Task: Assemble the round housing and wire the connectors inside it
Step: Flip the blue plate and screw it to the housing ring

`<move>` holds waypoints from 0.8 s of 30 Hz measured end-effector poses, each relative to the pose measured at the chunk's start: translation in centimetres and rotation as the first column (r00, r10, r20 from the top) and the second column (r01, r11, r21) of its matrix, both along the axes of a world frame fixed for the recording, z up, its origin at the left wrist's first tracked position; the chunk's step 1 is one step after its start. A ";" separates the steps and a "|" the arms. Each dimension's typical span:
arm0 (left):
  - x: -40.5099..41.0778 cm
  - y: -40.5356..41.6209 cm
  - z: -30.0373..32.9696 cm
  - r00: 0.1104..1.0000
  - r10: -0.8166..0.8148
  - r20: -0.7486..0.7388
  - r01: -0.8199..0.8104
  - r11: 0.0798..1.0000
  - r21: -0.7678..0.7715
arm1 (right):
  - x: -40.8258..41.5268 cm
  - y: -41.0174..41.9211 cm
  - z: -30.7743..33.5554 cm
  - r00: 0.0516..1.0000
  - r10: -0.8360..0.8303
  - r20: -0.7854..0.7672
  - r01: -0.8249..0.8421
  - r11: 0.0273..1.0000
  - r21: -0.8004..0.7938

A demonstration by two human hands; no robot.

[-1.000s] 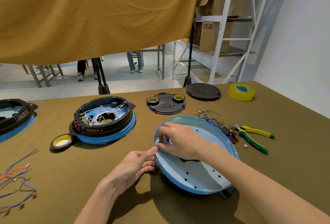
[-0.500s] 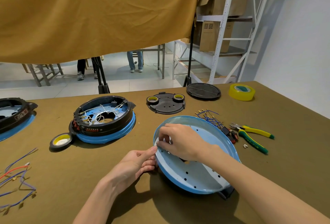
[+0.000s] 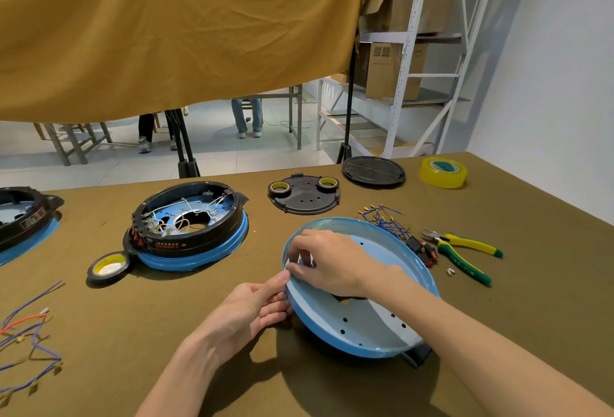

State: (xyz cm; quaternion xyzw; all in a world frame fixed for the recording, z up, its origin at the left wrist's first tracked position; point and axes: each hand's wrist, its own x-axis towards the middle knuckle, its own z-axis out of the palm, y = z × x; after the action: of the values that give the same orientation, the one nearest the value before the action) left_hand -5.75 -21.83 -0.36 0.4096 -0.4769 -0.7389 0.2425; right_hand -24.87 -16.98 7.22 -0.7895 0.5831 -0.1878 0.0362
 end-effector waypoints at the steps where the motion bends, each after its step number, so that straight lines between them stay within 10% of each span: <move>1: 0.0 0.0 0.1 1.000 -0.002 -0.006 0.002 1.000 0.002 | 0.1 0.0 0.0 1.000 -0.001 -0.010 0.001 1.000 -0.006; 14: -0.3 0.7 0.9 0.998 0.061 -0.030 -0.060 0.998 0.020 | 0.4 0.6 -0.6 0.993 -0.028 -0.114 0.030 0.999 0.019; 19: -0.1 0.8 1.5 0.987 0.143 -0.076 -0.146 0.989 -0.032 | -3.5 3.2 0.9 0.960 -0.241 0.145 0.264 0.948 -0.176; 24: 1.1 -0.2 1.7 0.936 0.327 -0.130 -0.324 0.945 0.041 | -8.9 6.2 -0.5 0.725 -0.650 0.228 0.679 0.730 -0.075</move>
State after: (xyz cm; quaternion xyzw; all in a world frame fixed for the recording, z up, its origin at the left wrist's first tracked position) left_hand -4.65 -22.05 1.30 0.4343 -0.3780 -0.7190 0.3892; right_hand -33.82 -10.75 6.76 -0.5065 0.8053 -0.3056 -0.0400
